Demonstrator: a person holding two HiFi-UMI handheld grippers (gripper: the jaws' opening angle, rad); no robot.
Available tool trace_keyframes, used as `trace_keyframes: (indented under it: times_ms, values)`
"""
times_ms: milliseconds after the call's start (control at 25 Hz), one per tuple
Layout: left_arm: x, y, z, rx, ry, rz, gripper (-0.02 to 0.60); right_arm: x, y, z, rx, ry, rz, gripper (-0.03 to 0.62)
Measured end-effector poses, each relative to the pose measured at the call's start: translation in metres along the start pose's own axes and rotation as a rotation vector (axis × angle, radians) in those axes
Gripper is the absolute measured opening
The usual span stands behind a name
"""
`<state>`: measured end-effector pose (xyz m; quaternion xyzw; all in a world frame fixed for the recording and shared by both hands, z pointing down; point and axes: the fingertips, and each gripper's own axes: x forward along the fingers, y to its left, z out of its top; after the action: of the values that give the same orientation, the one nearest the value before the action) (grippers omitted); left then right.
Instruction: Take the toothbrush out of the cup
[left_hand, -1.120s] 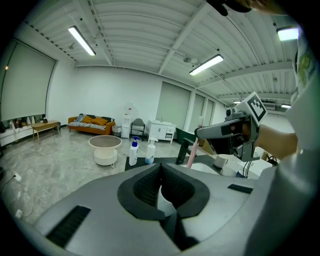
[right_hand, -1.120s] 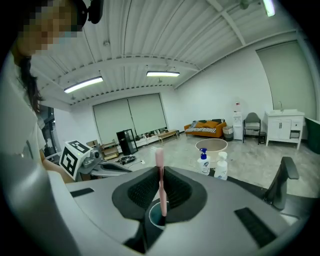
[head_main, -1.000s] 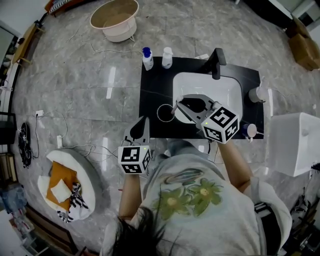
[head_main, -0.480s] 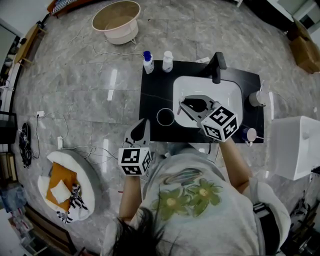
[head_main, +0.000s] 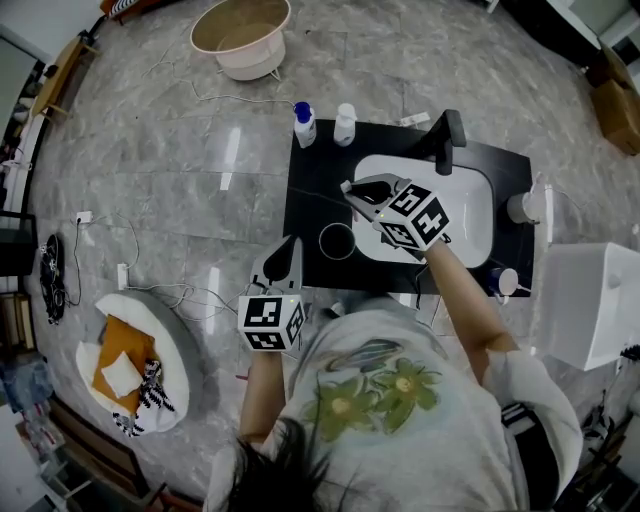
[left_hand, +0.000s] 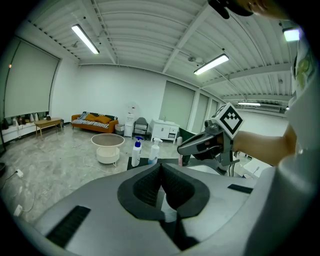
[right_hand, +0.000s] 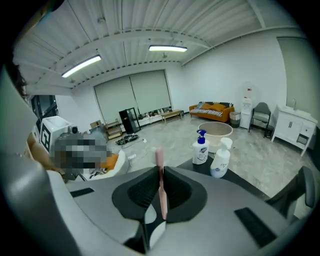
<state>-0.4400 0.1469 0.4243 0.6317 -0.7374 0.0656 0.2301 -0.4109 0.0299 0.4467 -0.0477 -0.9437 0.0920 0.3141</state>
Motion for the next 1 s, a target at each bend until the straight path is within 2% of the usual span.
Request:
trace_keyframes:
  times_ms: [200, 400, 800, 1000]
  values:
    - [0.013, 0.017, -0.002, -0.026, 0.019, 0.028, 0.018, 0.048, -0.014, -0.012, 0.001, 0.116, 0.067, 0.055]
    - [0.030, 0.035, -0.002, -0.045, 0.033, 0.047, 0.018, 0.087, -0.029, -0.022, 0.007, 0.183, 0.104, 0.055]
    - [0.065, 0.059, -0.009, -0.103, 0.063, 0.057, 0.018, 0.148, -0.057, -0.027, 0.090, 0.215, 0.155, 0.055]
    - [0.076, 0.071, -0.020, -0.135, 0.089, 0.068, 0.018, 0.177, -0.064, -0.036, 0.182, 0.209, 0.187, 0.055]
